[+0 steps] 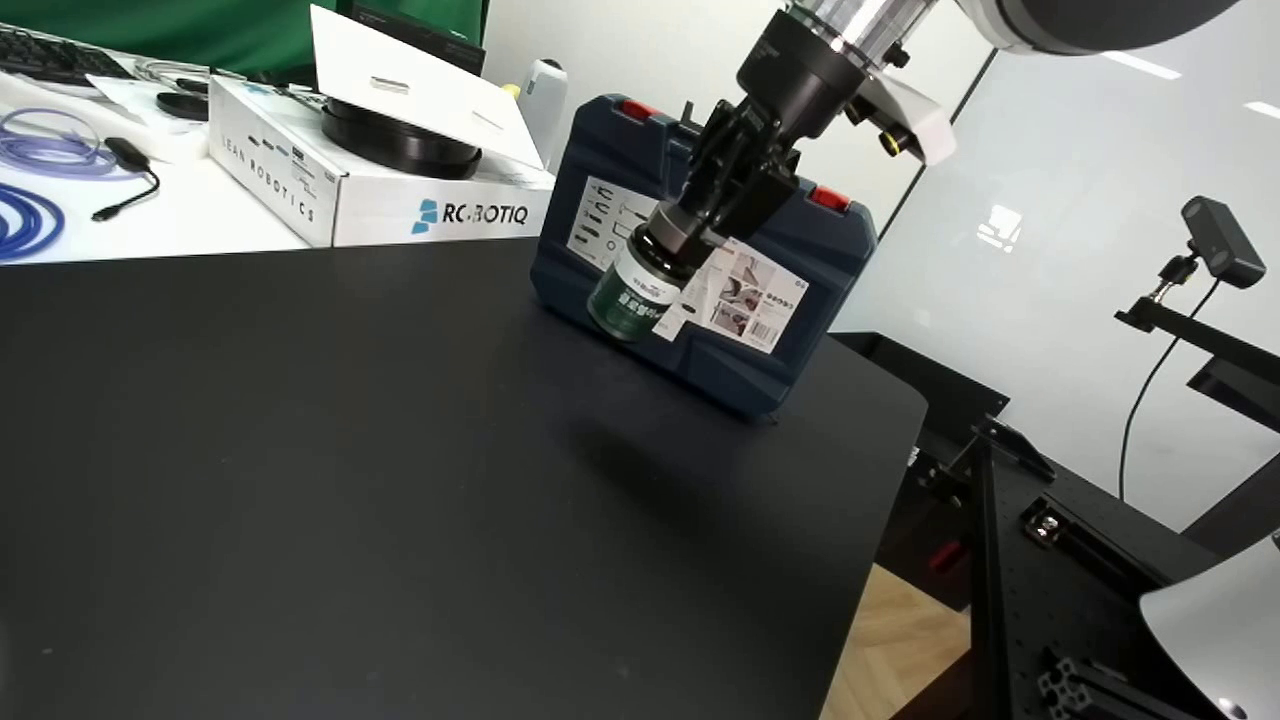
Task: Move the bottle to the right
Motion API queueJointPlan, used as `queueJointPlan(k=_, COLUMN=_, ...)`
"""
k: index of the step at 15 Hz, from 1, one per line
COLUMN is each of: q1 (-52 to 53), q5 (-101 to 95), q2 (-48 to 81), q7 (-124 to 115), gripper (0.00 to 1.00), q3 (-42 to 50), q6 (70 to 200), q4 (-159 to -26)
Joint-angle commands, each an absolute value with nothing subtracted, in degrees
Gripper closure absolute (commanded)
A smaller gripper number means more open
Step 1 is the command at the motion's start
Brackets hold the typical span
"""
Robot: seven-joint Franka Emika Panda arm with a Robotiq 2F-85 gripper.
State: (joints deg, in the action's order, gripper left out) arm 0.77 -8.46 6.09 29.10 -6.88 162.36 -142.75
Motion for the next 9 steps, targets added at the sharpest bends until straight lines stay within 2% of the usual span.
queueJointPlan(k=1, q1=1.1, q5=-8.6, q2=6.2, q7=28.8, gripper=0.39, q3=-6.6, q6=162.4, q4=-142.7)
queueJointPlan(k=3, q1=1.1, q5=-8.6, q2=6.2, q7=28.8, gripper=0.39, q3=-6.6, q6=162.4, q4=-142.7)
queueJointPlan(k=4, q1=1.1, q5=-8.6, q2=6.2, q7=28.8, gripper=0.64, q3=-6.6, q6=162.4, q4=-142.7)
queueJointPlan(k=9, q1=1.2, q5=-13.9, q2=9.2, q7=26.7, gripper=0.64, q3=-4.4, q6=159.4, q4=-134.7)
